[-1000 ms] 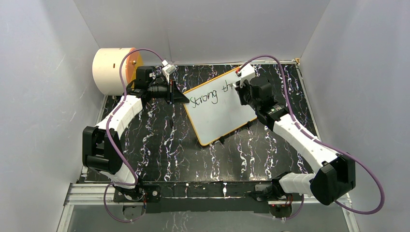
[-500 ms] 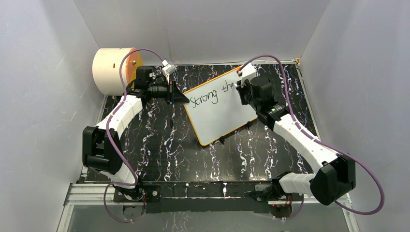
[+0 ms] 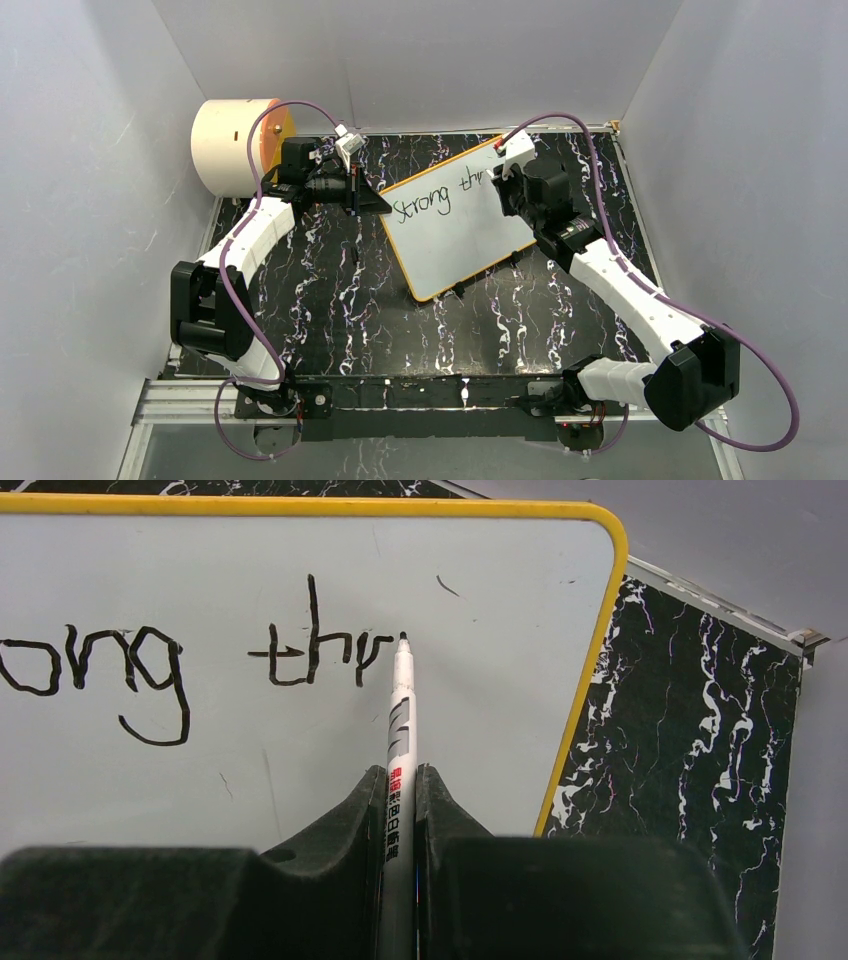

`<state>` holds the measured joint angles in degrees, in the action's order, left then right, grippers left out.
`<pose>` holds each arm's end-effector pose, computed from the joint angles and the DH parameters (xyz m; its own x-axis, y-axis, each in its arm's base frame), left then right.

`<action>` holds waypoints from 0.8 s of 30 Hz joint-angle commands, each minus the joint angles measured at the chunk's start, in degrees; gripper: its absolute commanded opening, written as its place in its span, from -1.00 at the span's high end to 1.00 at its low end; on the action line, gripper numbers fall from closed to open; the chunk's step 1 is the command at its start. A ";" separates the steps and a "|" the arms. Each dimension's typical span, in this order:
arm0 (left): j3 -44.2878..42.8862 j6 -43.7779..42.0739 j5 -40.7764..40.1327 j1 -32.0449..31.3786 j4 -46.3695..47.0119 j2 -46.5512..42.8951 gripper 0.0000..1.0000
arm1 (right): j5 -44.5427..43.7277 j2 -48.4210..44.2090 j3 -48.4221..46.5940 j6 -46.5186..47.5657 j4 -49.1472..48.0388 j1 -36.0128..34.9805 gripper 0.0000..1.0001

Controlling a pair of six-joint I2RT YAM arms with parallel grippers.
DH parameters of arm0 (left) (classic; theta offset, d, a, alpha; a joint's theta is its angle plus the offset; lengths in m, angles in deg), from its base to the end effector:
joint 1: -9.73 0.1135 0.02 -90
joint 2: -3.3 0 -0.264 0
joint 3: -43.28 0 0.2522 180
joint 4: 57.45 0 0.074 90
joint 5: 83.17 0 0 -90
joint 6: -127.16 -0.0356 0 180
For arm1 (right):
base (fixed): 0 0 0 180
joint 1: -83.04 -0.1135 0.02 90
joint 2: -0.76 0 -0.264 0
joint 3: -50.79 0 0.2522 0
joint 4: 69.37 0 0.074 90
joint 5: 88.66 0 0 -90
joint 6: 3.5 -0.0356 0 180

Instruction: Write a sentence on the whiteboard

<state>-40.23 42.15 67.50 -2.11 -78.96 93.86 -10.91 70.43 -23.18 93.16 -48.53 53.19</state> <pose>0.3393 -0.1028 0.3028 -0.5401 0.0697 -0.8387 0.8060 0.3296 -0.4916 0.2501 0.1348 0.3490 -0.2093 -0.2508 -0.9451 -0.3365 0.9260 -0.1712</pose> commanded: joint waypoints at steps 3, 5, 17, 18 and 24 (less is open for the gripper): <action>0.47 -1.04 1.25 -0.20 -1.52 -0.48 1.00 | -0.19 -1.09 -0.87 0.32 -2.15 0.64 1.00; 0.46 -1.04 1.30 -0.20 -1.50 -0.54 1.00 | 0.06 -0.91 -0.88 0.31 -2.16 0.58 1.00; 0.41 -1.04 1.30 -0.21 -1.49 -0.48 1.00 | 0.56 -0.08 -1.06 0.15 -2.81 0.67 1.00; 0.48 -1.04 1.32 -0.21 -1.48 -0.53 1.00 | 0.45 -0.06 -1.01 0.19 -2.77 0.67 1.00; 0.54 -1.12 1.30 -0.21 -1.54 -0.63 1.00 | 0.70 0.48 -1.06 0.06 -3.29 0.84 1.00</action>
<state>-40.23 42.15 67.50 -2.11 -78.96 93.86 -10.46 70.72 -23.18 93.16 -48.56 53.50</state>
